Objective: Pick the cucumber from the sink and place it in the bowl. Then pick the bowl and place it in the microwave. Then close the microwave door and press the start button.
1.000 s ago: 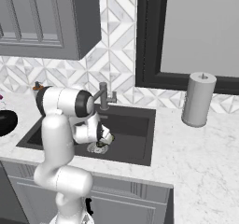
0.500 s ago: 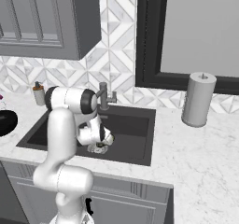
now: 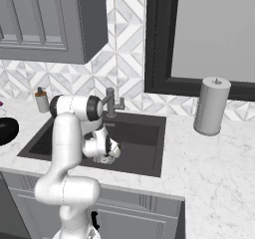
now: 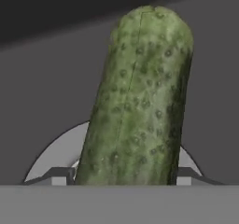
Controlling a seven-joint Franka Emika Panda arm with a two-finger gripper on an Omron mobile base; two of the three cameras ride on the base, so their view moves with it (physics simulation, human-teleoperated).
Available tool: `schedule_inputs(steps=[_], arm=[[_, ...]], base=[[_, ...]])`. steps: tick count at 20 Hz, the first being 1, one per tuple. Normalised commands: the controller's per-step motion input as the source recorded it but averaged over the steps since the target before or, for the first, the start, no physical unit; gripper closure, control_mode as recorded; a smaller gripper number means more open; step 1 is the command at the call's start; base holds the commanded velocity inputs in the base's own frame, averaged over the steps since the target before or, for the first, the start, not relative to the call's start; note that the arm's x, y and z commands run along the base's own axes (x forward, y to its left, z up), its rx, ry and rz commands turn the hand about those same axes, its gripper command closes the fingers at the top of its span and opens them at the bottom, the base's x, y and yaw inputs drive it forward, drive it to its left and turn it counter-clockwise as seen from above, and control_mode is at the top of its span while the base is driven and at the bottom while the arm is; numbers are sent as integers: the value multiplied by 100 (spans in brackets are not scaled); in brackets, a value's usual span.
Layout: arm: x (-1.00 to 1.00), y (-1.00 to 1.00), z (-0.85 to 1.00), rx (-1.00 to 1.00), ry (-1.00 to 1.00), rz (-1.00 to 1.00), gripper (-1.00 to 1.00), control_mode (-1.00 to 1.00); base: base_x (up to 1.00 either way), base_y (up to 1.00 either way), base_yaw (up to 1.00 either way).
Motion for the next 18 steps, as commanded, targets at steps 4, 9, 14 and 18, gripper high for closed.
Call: schedule_inputs(steps=[4, 9, 14, 18], arm=[[22, 0, -13, 0, 0, 0, 100, -100], [-32, -2, 25, 4, -7, 0, 100, -100], [-50, -38, 75, 16, -19, -2, 100, -100], [-34, -61, 88, 18, -17, 0, 100, -100]], base=[[0, 0, 0], [0, 0, 0], [0, 0, 0], [0, 0, 0]])
